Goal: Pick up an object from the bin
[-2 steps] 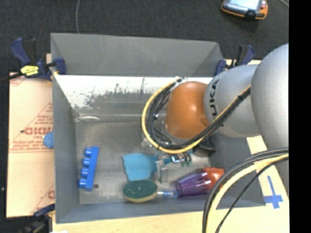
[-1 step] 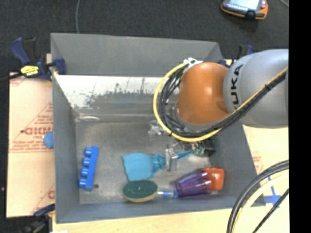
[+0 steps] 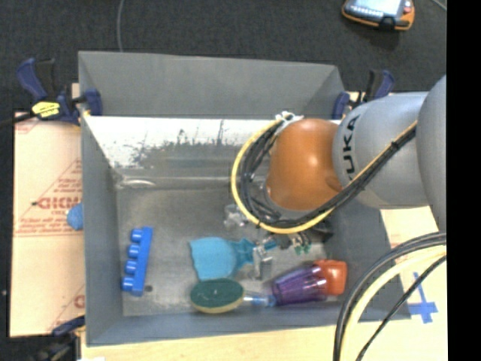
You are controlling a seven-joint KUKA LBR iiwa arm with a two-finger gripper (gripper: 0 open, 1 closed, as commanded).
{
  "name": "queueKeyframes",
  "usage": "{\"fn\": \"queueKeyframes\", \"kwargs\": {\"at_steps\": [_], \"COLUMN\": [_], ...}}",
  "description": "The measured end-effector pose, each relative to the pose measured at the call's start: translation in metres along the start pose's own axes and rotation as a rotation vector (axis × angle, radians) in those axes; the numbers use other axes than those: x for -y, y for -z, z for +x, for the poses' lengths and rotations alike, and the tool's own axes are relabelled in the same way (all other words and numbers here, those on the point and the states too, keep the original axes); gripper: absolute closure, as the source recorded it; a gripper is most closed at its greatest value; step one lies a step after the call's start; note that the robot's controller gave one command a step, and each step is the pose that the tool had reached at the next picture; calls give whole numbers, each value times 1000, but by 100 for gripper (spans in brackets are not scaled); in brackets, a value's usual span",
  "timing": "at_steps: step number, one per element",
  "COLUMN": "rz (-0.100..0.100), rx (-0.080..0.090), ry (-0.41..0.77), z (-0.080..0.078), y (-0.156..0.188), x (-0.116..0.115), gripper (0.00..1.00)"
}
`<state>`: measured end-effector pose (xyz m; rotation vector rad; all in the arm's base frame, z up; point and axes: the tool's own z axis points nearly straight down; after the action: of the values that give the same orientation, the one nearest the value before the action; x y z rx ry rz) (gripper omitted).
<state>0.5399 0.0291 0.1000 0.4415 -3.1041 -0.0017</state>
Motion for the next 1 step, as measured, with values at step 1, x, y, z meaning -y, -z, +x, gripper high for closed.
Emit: {"fn": "queueKeyframes", "kwargs": {"at_steps": [1], "rz": [3], "rx": [17], "ry": [-107], "z": [-14], "y": [-30], "x": [7], "gripper": [0]}}
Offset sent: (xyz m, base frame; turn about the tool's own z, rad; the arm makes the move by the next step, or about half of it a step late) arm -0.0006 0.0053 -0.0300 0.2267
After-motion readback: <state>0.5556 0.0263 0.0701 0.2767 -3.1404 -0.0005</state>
